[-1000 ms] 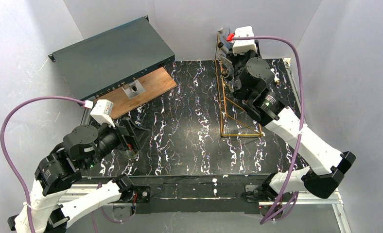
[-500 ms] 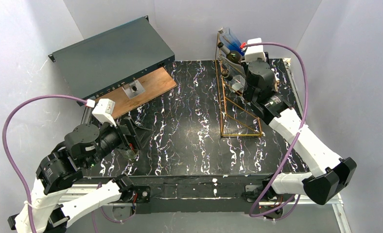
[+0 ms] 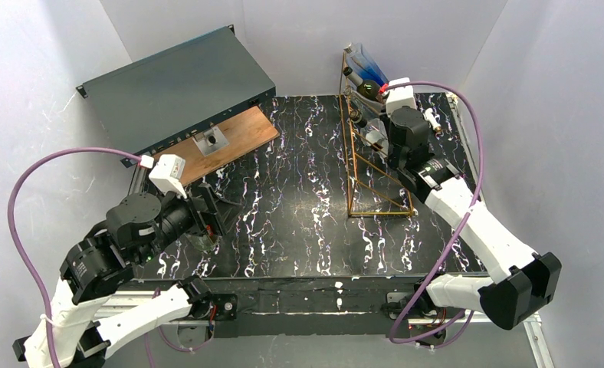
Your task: Put the wine bottle on the wine rack
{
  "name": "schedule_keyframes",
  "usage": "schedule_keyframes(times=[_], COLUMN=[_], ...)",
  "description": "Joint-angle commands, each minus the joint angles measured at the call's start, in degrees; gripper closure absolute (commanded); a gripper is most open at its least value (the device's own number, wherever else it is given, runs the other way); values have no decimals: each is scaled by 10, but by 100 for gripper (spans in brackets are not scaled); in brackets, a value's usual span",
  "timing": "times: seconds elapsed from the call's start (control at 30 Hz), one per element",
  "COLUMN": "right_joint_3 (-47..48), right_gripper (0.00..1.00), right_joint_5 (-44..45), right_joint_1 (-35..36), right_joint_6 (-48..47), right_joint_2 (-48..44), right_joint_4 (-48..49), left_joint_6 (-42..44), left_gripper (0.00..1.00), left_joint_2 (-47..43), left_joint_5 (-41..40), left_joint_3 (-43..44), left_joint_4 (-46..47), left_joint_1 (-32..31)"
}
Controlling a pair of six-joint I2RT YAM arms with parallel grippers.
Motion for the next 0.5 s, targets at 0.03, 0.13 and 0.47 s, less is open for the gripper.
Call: schedule_keyframes(times=[0.03,0.13,0.47], right_joint_3=[-7,-15,-24], right_gripper=[99,99,99], right_joint_5=[-31,-41,-63], right_joint_1=[-8,-10,-23], right_joint_6=[-2,-3,-9], right_joint_2=[-25,-21,-10], right_joint_4=[66,72,91], left_joint_6=[9,9,9], left_gripper=[1,1,1], left_joint_2=[8,7,7], left_joint_5=[1,1,-2], left_joint_3=[0,-2,-2], left_joint_4=[1,2,2], left_joint_1=[3,3,3])
